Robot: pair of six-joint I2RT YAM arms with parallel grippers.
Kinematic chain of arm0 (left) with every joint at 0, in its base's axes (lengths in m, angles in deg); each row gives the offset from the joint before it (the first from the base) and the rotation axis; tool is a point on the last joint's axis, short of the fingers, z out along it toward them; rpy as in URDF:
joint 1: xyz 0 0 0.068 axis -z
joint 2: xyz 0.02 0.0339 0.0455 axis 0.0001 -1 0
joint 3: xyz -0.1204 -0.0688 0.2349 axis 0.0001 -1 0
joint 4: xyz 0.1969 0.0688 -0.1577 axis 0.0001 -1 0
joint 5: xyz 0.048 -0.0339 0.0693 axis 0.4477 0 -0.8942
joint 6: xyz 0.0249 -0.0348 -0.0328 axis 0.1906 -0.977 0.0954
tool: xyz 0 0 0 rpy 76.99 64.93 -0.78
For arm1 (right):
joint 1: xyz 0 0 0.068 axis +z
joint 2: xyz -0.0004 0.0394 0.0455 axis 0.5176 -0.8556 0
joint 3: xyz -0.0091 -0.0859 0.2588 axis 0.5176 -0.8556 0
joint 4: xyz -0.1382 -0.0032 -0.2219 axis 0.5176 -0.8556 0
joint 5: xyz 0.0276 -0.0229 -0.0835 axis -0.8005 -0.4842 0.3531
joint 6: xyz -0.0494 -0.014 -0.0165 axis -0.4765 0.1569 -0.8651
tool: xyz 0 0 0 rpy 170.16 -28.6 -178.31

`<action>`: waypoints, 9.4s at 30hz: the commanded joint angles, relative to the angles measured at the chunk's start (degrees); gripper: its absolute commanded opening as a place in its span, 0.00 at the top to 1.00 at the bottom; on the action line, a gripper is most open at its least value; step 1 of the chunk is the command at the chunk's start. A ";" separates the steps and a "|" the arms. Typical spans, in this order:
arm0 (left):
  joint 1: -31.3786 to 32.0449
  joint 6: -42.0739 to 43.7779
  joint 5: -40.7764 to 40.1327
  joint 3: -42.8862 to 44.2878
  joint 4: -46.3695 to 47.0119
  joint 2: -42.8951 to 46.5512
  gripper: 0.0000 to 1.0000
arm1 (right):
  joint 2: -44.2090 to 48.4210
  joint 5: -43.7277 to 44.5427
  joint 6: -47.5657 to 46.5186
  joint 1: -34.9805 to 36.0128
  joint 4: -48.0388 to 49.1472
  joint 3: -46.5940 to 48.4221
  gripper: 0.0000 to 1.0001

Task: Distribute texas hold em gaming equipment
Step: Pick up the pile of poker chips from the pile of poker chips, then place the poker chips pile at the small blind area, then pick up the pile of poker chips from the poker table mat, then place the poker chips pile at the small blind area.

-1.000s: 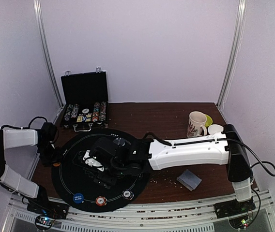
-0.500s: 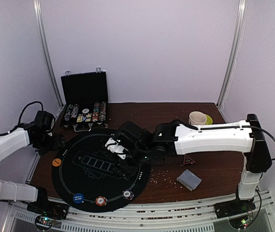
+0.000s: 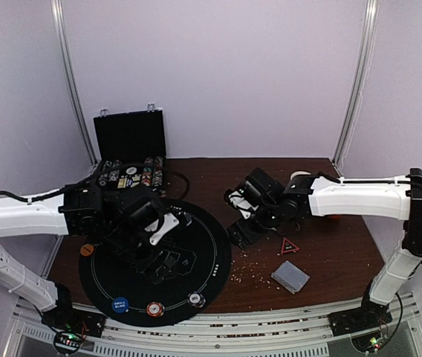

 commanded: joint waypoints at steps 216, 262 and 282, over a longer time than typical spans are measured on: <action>8.58 -21.47 5.04 -16.92 -6.72 -1.70 1.00 | 4.78 -4.53 -0.67 -4.47 2.33 -12.26 0.10; 2.98 -13.94 5.50 -20.57 -1.85 -2.24 1.00 | 3.60 -4.83 -1.05 -4.50 0.49 -10.22 0.10; 2.98 -12.59 4.46 -18.33 -5.30 0.42 0.36 | 3.50 -5.26 -0.94 -4.49 0.64 -9.97 0.09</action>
